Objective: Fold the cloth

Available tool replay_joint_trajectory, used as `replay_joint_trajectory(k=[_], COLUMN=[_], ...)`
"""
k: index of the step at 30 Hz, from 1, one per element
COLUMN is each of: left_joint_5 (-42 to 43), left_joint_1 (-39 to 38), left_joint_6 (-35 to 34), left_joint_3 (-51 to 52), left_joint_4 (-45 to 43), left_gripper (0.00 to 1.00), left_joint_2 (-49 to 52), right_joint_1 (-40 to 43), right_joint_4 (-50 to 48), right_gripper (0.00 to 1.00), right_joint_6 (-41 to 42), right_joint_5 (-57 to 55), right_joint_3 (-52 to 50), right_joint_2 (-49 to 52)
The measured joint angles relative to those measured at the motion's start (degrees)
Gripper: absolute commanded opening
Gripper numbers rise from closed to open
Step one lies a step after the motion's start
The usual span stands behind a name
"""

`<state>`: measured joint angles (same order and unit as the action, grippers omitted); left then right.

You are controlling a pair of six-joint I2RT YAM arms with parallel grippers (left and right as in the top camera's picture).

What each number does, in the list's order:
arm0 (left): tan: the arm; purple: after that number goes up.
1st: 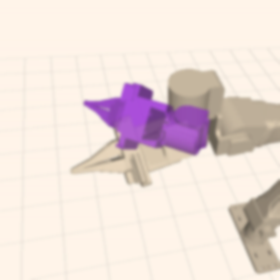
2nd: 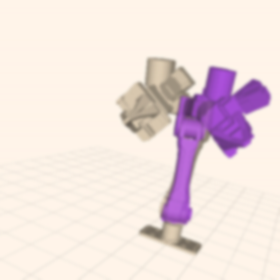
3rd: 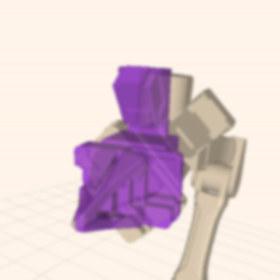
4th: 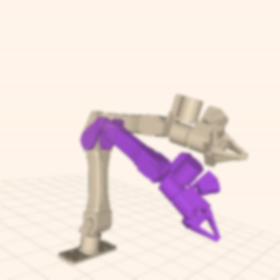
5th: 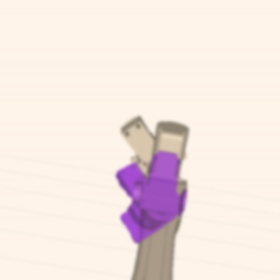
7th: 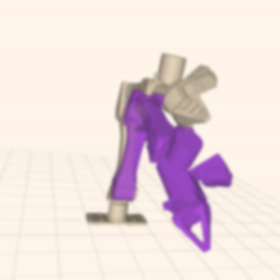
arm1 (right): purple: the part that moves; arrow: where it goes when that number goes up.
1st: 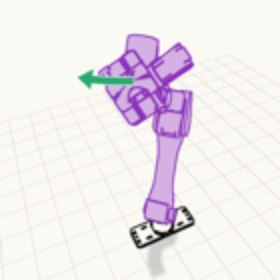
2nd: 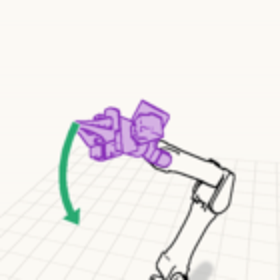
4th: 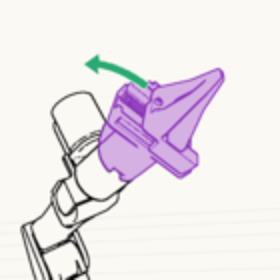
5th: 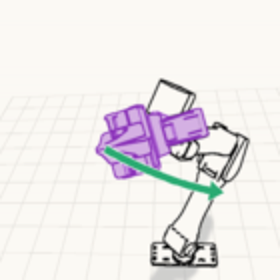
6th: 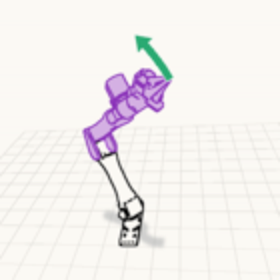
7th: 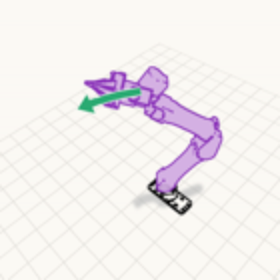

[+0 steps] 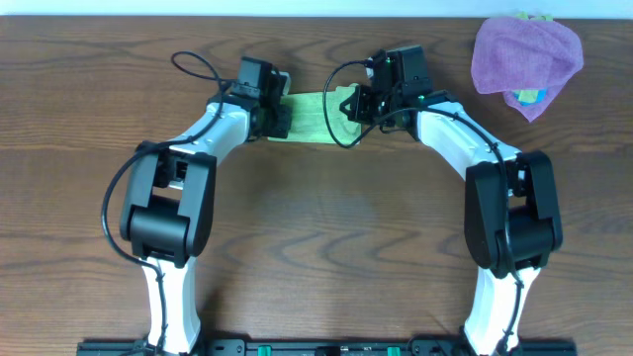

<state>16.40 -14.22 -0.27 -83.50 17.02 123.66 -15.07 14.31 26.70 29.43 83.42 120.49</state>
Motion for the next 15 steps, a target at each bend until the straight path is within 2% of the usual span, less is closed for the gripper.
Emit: replay_joint_trajectory(k=[5, 11, 15], left_joint_5=[2.16, 3.10, 0.74], left_joint_1=[1.38, 1.25, 1.84], left_joint_6=[-0.85, -1.22, -1.22], left_joint_3=[0.00, -0.02, -0.46], left_joint_4=[0.79, 1.75, 8.07], left_gripper=[0.05, 0.06, 0.06], left_joint_2=[-4.96, -18.34, -26.95], right_joint_1=[0.07, 0.04, -0.22], right_joint_4=[0.52, 1.62, 1.01], right_gripper=[0.01, 0.01, 0.02], right_joint_6=[0.00, -0.04, -0.13], right_joint_5=[-0.39, -0.52, -0.28], right_joint_3=[0.00, 0.00, 0.00], right_joint_2=[0.00, 0.00, 0.00])
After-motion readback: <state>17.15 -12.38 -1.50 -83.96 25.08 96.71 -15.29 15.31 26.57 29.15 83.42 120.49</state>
